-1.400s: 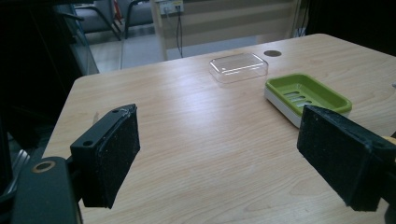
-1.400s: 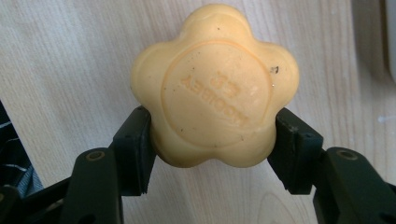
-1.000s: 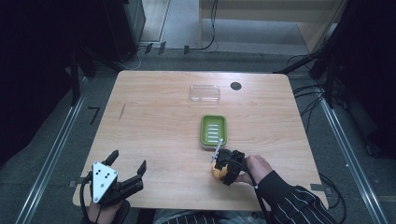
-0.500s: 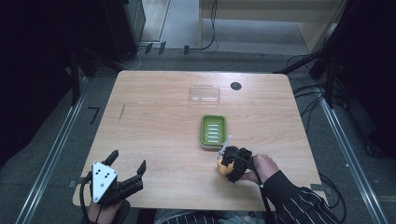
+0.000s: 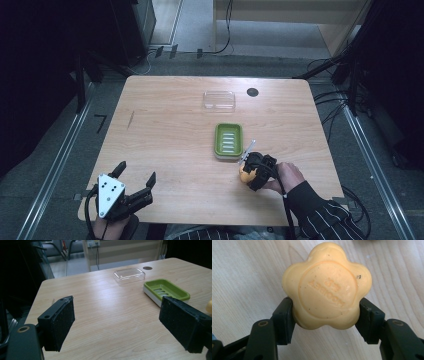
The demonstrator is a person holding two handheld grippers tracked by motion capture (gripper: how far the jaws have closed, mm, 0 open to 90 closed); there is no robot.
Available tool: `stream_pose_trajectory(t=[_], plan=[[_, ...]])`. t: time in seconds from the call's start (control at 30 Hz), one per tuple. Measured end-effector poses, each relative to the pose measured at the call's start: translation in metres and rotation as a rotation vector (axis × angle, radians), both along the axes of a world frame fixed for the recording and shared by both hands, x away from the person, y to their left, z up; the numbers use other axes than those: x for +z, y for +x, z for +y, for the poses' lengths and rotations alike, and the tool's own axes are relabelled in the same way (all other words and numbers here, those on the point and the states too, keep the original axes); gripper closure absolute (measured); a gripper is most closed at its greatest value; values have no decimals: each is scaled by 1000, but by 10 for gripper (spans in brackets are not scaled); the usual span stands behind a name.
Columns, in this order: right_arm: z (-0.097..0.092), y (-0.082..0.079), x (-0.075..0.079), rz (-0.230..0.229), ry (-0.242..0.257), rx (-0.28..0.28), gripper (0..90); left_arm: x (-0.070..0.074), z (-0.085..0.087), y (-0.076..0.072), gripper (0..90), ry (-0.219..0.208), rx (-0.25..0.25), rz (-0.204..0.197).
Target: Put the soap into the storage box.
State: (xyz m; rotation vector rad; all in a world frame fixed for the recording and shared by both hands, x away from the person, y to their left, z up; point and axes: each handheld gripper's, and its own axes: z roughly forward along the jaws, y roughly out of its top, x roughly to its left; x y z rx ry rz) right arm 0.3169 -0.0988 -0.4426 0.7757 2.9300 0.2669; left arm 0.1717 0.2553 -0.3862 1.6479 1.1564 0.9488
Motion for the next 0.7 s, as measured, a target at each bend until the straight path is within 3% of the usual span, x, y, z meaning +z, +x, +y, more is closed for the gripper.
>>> stream_pose_trajectory(t=[0.7], plan=[[-16, 16, 7, -35, 10, -85, 401, 0, 1, -2, 136, 2, 7, -5]])
